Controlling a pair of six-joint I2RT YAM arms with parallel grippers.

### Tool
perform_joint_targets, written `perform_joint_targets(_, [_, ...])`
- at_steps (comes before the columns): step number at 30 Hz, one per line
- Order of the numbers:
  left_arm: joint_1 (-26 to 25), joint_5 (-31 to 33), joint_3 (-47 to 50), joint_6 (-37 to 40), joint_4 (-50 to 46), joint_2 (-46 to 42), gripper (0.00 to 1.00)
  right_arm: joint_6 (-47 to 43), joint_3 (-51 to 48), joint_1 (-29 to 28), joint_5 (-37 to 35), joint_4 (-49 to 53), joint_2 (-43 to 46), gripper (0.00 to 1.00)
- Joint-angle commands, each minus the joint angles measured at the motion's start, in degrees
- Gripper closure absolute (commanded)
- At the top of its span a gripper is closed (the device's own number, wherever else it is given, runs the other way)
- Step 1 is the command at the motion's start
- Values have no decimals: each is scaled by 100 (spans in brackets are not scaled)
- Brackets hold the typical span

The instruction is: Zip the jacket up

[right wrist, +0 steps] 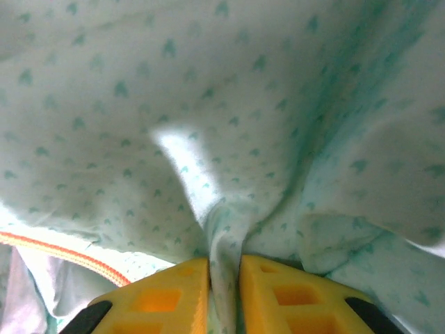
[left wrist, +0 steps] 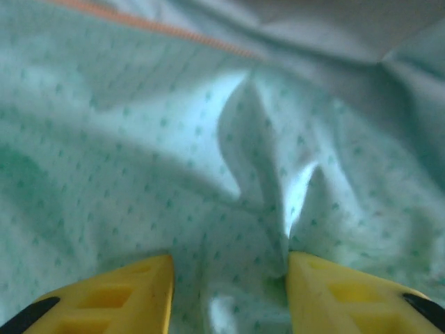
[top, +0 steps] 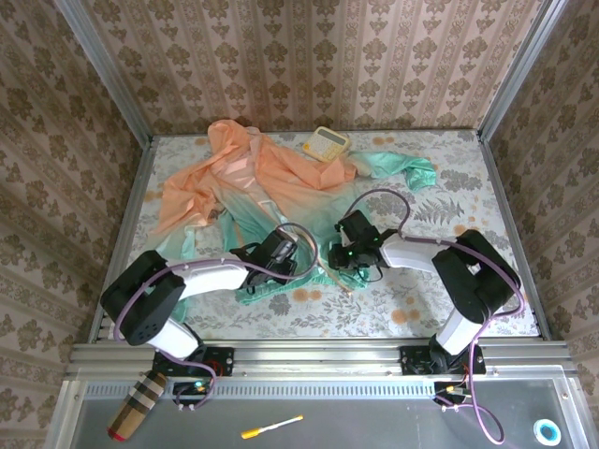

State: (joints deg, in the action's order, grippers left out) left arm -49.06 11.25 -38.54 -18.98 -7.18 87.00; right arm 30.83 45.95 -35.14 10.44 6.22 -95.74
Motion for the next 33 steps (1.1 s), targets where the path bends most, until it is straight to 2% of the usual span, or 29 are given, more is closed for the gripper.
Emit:
perform_joint_targets(1, [287,419,24,-220,-1102,-329,58,77,-201,-201,-356,688,-177,86])
perform_joint_targets(5, [658,403,-17,-253,-1699,-778,60,-54,-217,-361,-639,917,204,90])
perform_joint_targets(8, [821,474,-77,-391,-2018,-1213,60,-236,-77,-573,-897,1218,506,89])
perform_joint_targets(14, [714,50,-232,-767,-1980,-1695,60,-270,107,-651,-776,1233,922,87])
perform_joint_targets(16, [546,-379,-178,-965,-1614,-1629,68,-295,196,-658,-707,1225,956,87])
perform_joint_targets(18, [320,-619,-145,-1297,-1359,-1449,69,-314,268,-660,-616,1161,926,88])
perform_joint_targets(20, [103,-666,-149,-1555,-1146,-1227,65,-370,346,-655,-359,1031,800,88])
perform_joint_targets(24, [-78,-627,-113,-1569,-824,-851,54,-378,496,-754,110,746,418,88])
perform_joint_targets(28, [-94,-124,-241,-1376,-1151,-525,46,-232,540,-833,422,439,25,89])
perform_joint_targets(31, [-169,83,-143,-1217,-932,-474,49,-77,529,-845,491,280,-277,91])
perform_joint_targets(33, [-182,141,-71,-1208,-817,-489,60,-18,520,-840,512,240,-427,91])
